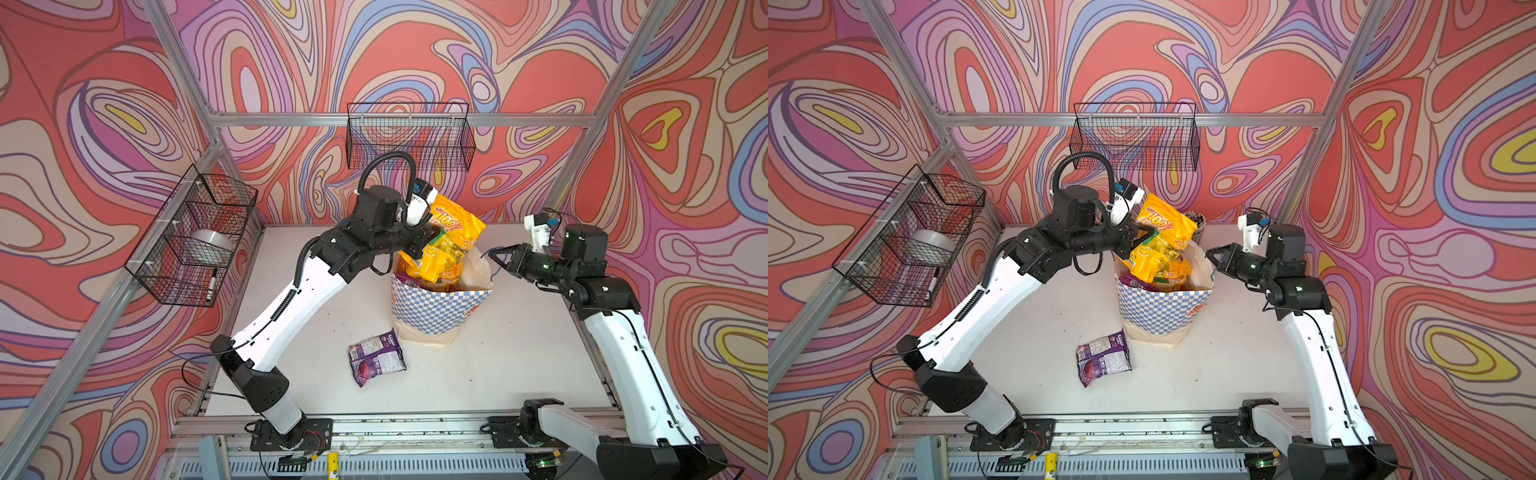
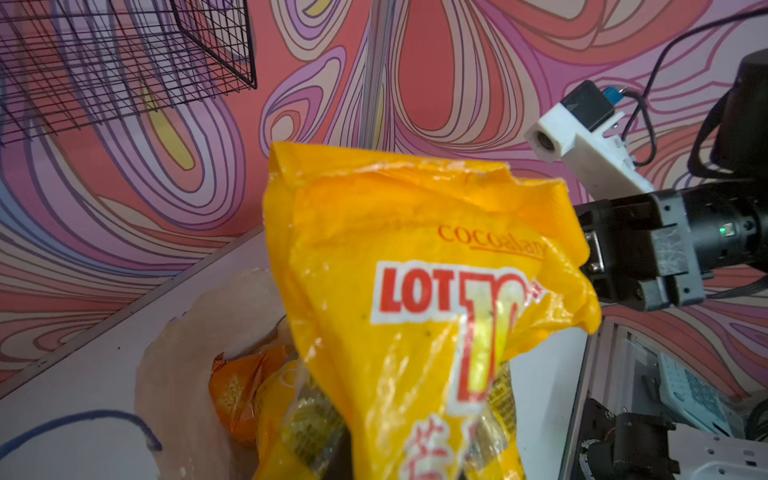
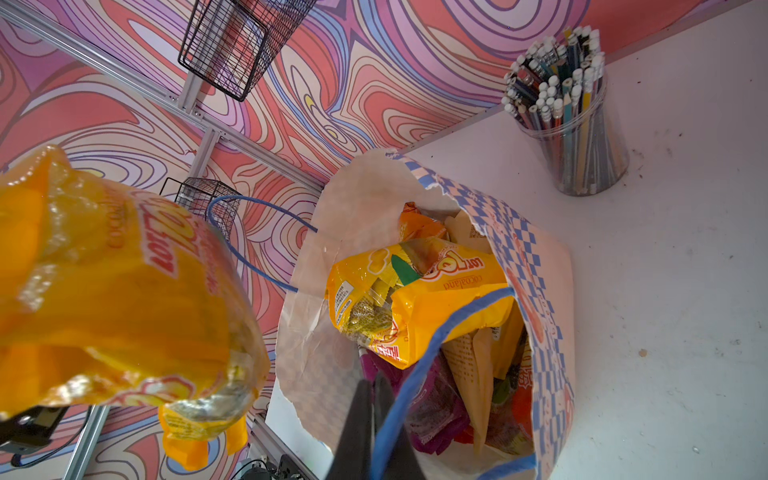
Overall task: Place the snacks into the paper bag
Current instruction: 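Lift the yellow LOT100 pack with the left gripper over the bag, then lower the yellow pack into the bag and open the left gripper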
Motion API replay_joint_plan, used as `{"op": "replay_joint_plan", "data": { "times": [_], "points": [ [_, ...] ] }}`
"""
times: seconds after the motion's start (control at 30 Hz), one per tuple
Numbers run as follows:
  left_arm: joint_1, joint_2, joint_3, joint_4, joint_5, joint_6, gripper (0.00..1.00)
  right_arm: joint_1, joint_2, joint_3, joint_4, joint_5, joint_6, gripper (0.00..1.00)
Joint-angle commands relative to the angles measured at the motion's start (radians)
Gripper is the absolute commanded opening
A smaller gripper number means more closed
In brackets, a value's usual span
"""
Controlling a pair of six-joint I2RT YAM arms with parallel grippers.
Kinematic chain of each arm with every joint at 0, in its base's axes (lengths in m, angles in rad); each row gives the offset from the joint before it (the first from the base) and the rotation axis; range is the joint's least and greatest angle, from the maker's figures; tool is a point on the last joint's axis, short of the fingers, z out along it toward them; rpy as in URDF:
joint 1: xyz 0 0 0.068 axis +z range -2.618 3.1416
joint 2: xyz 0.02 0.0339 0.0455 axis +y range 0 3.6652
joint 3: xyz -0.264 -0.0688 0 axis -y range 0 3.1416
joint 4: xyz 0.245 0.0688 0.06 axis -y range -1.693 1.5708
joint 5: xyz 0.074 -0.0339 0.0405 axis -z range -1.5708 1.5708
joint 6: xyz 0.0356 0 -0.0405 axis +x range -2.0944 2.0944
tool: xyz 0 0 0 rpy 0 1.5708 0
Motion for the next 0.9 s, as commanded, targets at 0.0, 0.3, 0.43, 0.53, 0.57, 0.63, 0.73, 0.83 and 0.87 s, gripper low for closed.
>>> {"op": "replay_joint_plan", "data": {
  "times": [0.0,0.3,0.43,0.53,0.57,0.63,0.73,0.83,0.87],
  "points": [
    [-0.025,0.011,0.01,0.107,-0.046,0.162,0.11,0.005,-0.028,0.013,0.002,-0.015,0.005,0.0],
    [-0.05,0.109,0.021,0.078,-0.096,0.284,0.1,0.006,-0.034,0.005,0.009,-0.018,0.015,0.0],
    [-0.05,0.151,0.013,0.029,-0.106,0.324,0.1,0.006,-0.034,0.004,0.011,-0.02,0.017,0.0],
    [-0.053,0.174,0.012,-0.048,-0.089,0.371,0.1,0.006,-0.032,0.004,0.014,-0.021,0.018,0.0],
    [-0.055,0.177,0.008,-0.071,-0.095,0.396,0.1,0.006,-0.031,0.005,0.014,-0.023,0.018,0.0],
    [-0.054,0.185,-0.006,-0.106,-0.138,0.444,0.1,0.006,-0.029,0.005,0.017,-0.025,0.019,0.0],
    [-0.055,0.209,-0.008,-0.165,-0.213,0.502,0.1,0.008,-0.028,0.005,0.02,-0.026,0.019,0.0],
    [-0.055,0.226,-0.013,-0.22,-0.227,0.535,0.1,0.008,-0.029,0.003,0.022,-0.025,0.021,0.0],
    [-0.055,0.232,-0.02,-0.236,-0.228,0.55,0.1,0.009,-0.028,0.001,0.023,-0.025,0.021,0.0]
  ]
}}
